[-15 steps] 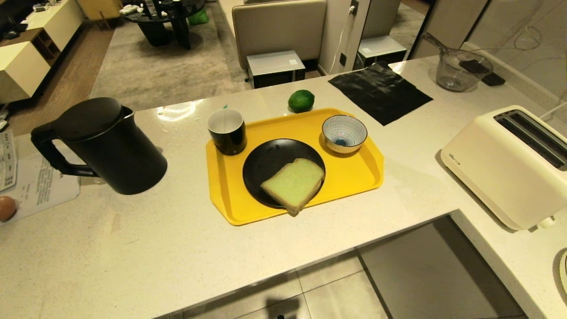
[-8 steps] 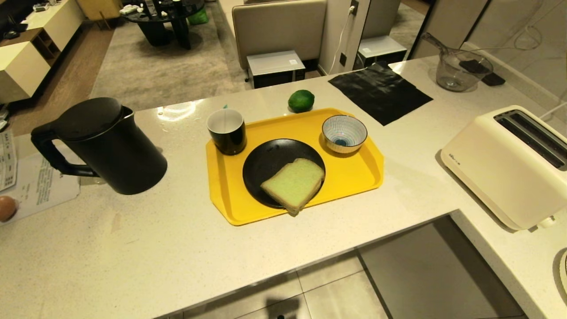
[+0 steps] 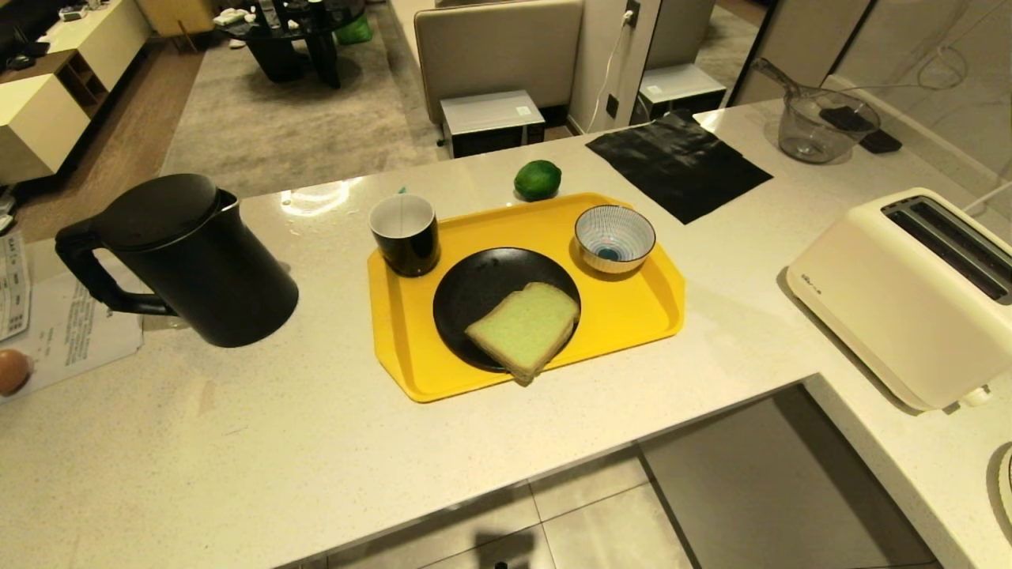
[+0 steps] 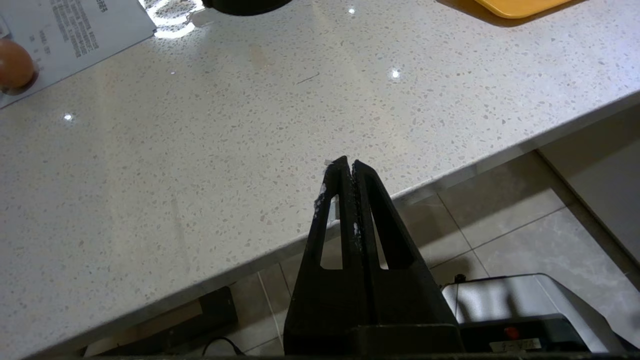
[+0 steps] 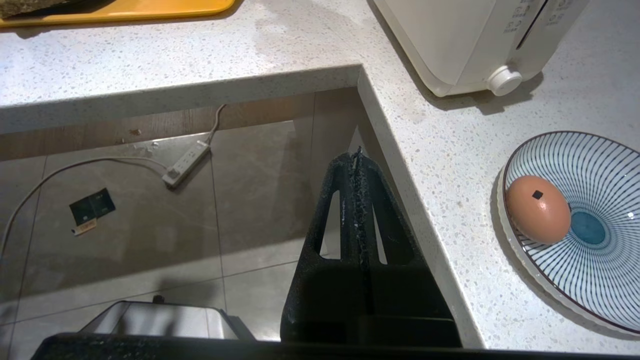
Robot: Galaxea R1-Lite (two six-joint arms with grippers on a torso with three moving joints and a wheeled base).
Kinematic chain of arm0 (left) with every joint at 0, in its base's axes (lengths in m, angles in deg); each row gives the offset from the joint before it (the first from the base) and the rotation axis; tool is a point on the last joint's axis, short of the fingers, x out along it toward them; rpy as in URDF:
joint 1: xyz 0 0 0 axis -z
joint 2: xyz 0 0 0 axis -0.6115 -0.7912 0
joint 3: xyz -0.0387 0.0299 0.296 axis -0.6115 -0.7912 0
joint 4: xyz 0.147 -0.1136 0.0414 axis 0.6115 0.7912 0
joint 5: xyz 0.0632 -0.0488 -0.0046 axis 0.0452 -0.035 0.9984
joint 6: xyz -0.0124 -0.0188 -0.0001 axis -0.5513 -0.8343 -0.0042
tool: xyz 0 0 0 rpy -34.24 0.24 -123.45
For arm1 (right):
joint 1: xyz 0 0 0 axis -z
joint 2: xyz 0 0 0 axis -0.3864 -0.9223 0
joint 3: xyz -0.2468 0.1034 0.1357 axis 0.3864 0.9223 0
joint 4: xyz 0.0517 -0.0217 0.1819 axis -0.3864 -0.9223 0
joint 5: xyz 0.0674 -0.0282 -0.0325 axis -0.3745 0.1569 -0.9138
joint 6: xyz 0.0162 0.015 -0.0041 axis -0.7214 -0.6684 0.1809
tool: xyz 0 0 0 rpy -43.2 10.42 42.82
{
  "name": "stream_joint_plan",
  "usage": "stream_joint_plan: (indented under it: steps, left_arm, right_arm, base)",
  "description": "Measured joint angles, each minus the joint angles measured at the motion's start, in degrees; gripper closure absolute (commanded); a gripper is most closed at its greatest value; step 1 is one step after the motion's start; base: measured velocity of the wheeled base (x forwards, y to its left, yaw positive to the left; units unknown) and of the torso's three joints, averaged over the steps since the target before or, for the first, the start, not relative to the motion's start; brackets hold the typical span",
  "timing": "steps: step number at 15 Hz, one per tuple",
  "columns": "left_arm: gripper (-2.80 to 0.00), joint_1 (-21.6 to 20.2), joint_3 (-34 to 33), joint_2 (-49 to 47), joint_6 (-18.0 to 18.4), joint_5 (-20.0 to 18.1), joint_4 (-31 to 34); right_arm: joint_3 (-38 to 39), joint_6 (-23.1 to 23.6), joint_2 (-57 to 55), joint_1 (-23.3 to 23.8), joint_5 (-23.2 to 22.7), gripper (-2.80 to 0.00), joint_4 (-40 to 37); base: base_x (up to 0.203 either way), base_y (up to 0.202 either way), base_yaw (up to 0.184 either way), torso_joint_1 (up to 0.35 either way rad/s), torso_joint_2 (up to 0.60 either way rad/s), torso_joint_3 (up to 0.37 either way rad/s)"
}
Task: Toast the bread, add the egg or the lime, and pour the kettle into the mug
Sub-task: Pick up the bread slice
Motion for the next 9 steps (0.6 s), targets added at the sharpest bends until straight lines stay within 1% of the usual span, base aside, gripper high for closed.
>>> stream_joint_plan:
  steps: [1, 4, 9]
  left_arm:
    - [0.0, 0.0, 0.0, 0.0, -0.9, 0.2, 0.0]
    - [0.0, 0.0, 0.0, 0.0, -6.0, 1.5, -0.2]
    - [0.0, 0.0, 0.0, 0.0, -6.4, 1.5, -0.3]
  right_arm:
    - [0.0, -0.2, 0.0, 0.0, 0.1, 0.0, 0.0]
    - [0.0, -1.2, 0.0, 0.0, 0.9, 0.0, 0.0]
    - [0.0, -1.8, 0.0, 0.0, 1.9, 0.0, 2.4]
  base:
    - [0.0, 0.0, 0.0, 0.0, 0.0, 0.0]
    - [0.0, 0.0, 0.0, 0.0, 0.0, 0.0]
    - [0.0, 0.0, 0.0, 0.0, 0.0, 0.0]
